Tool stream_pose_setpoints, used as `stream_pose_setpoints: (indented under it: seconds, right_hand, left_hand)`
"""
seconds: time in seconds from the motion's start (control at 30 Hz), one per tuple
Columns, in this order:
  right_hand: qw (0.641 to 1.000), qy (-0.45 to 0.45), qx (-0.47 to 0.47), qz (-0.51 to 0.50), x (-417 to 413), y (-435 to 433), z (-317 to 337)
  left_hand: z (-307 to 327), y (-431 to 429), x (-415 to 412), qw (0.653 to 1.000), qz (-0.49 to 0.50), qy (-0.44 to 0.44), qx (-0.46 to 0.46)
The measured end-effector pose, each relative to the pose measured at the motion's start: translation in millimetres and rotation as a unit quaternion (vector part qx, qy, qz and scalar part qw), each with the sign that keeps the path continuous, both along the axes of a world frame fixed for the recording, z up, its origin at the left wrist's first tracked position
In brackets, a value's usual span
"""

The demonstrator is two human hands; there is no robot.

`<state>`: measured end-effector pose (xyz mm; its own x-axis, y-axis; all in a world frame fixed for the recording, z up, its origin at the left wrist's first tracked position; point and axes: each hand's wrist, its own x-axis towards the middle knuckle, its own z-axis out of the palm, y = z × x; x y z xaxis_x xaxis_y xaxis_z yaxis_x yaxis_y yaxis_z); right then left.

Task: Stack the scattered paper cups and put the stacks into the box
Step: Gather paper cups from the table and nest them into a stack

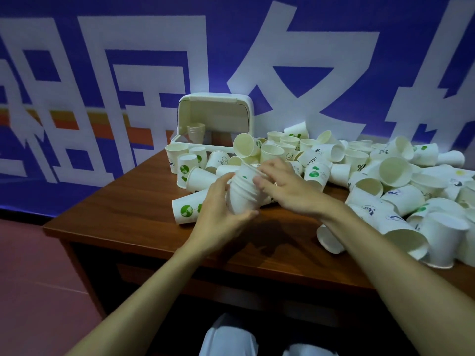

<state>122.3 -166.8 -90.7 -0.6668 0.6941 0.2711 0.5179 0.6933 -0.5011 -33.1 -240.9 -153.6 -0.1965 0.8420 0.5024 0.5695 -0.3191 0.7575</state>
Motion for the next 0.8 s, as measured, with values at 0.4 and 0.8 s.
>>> stream_pose_setpoints:
  seconds: [0.4, 0.8]
  right_hand:
    - [0.920, 0.282, -0.273, 0.010, -16, 1, -37]
    - [0.888, 0.317, -0.333, -0.009, 0, 10, -64]
  left_hand:
    - [21, -22, -56, 0.986, 0.009, 0.151, -0.075]
    - [2, -8, -82, 0.990, 0.129, 0.046, -0.043]
